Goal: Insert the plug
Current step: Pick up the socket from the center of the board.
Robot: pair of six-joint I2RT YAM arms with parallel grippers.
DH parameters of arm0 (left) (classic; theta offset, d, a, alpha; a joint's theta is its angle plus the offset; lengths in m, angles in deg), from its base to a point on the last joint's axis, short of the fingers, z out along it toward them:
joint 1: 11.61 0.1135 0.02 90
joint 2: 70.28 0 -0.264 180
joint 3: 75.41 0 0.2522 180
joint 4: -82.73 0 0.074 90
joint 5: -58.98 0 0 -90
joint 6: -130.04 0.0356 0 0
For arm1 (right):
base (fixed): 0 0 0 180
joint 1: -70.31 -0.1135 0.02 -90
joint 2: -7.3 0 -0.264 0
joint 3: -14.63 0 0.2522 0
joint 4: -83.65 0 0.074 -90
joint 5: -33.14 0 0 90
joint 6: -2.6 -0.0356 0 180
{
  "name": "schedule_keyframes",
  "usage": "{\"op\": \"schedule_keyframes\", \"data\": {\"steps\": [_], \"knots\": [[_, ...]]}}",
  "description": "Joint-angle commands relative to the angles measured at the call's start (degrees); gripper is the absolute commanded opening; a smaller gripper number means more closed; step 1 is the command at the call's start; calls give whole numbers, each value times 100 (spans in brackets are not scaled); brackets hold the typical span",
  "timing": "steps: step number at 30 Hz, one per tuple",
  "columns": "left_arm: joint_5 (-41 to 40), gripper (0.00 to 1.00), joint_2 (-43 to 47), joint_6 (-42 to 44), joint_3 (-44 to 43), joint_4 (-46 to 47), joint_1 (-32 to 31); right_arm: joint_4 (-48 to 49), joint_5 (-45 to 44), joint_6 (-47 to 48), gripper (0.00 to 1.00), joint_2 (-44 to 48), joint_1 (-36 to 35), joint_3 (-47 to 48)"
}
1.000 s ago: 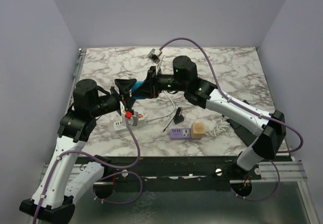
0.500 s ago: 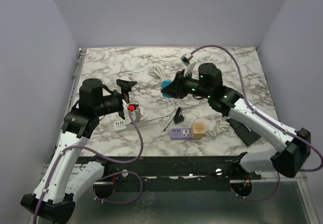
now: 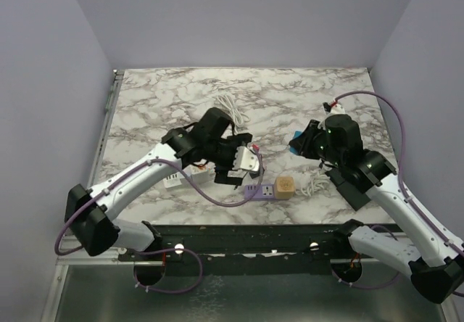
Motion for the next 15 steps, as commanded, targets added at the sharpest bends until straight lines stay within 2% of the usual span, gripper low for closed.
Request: {"op": "schedule_keyframes", "data": {"steps": [1,9,15], "knots": [[-603,99,-894,-1122,-511,336,-846,-749,-911,-434,1,416,39,2],[-1498,99,-2070,-2327,-690,1673,-1914,-1158,-1728,-598,1,714,53,-145],[-1673,99,-3043,-3157,-1389,1708,-2155,-1079,-1749,-465,1,951,53,-270]]}}
